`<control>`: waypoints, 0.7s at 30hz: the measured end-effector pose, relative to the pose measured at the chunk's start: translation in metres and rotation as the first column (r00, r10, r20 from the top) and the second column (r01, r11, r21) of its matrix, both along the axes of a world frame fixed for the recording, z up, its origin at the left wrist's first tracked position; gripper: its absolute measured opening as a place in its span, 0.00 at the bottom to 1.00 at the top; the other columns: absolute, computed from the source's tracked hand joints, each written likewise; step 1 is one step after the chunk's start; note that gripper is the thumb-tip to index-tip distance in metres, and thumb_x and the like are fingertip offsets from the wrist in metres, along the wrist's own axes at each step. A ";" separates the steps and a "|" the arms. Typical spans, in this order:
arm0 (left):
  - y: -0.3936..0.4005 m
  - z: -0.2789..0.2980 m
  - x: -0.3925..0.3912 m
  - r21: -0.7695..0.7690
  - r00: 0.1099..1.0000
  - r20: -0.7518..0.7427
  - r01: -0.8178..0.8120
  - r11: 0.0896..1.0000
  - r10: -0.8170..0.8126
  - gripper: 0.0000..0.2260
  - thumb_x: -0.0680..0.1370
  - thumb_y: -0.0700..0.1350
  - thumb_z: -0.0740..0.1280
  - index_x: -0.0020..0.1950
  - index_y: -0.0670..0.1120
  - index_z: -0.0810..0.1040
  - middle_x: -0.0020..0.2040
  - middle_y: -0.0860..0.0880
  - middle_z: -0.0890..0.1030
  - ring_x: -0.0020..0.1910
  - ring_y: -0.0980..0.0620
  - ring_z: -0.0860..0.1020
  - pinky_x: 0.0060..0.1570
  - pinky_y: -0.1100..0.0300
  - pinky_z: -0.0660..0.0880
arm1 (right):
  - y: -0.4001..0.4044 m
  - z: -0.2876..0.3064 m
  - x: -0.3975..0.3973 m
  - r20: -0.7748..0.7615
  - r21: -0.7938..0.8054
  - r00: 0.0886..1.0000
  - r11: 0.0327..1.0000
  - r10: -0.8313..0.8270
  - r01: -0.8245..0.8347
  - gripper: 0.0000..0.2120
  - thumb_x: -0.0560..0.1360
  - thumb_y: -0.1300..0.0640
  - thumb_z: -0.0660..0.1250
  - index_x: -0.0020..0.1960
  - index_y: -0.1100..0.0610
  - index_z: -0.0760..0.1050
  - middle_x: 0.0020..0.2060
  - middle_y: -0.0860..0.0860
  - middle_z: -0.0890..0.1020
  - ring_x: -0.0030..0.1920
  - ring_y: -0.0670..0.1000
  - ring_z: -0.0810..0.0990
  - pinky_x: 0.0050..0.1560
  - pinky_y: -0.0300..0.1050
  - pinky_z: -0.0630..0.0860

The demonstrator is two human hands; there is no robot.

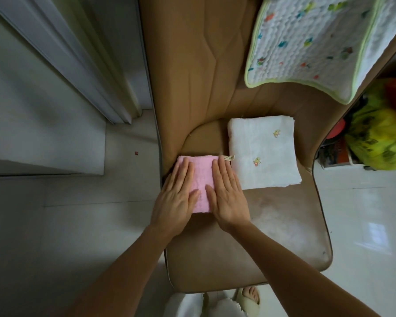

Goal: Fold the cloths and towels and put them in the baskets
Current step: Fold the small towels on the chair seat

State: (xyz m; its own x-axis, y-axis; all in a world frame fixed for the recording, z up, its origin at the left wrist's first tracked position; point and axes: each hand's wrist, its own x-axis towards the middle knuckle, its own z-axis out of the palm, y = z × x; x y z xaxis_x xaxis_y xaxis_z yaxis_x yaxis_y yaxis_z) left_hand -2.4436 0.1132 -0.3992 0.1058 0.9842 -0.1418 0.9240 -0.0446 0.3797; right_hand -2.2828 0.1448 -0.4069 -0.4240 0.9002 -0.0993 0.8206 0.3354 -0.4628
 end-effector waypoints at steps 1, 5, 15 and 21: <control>0.002 -0.002 -0.003 -0.046 1.000 -0.013 0.025 0.999 -0.025 0.29 0.82 0.58 0.42 0.78 0.41 0.49 0.78 0.44 0.50 0.77 0.47 0.51 0.73 0.52 0.57 | 0.002 -0.001 0.001 0.028 -0.014 0.999 1.000 0.022 -0.022 0.28 0.82 0.49 0.47 0.77 0.62 0.51 0.77 0.56 0.52 0.77 0.52 0.48 0.76 0.51 0.52; 0.014 0.018 -0.009 -0.241 0.994 -0.035 0.095 0.966 -0.107 0.32 0.80 0.62 0.41 0.76 0.45 0.37 0.78 0.47 0.39 0.77 0.50 0.39 0.76 0.55 0.50 | 0.011 0.012 0.003 0.155 -0.105 0.983 0.991 0.094 -0.079 0.30 0.82 0.44 0.42 0.78 0.59 0.46 0.77 0.54 0.46 0.77 0.51 0.42 0.77 0.50 0.47; 0.093 0.207 0.012 -0.272 0.993 0.104 -0.016 0.962 0.046 0.12 0.81 0.48 0.59 0.62 0.50 0.75 0.56 0.52 0.80 0.51 0.55 0.78 0.49 0.59 0.76 | 0.074 0.190 0.055 -0.178 -0.235 0.940 0.940 -0.292 0.248 0.10 0.81 0.55 0.58 0.54 0.55 0.77 0.48 0.50 0.82 0.48 0.49 0.81 0.46 0.43 0.75; 0.154 0.318 0.039 -0.062 0.984 0.133 -0.112 0.992 0.119 0.09 0.79 0.45 0.62 0.57 0.48 0.79 0.54 0.51 0.82 0.52 0.52 0.79 0.50 0.60 0.74 | 0.143 0.299 0.107 -0.281 -0.093 0.875 0.918 -0.395 0.384 0.06 0.78 0.57 0.64 0.52 0.57 0.78 0.41 0.46 0.79 0.42 0.46 0.77 0.38 0.34 0.67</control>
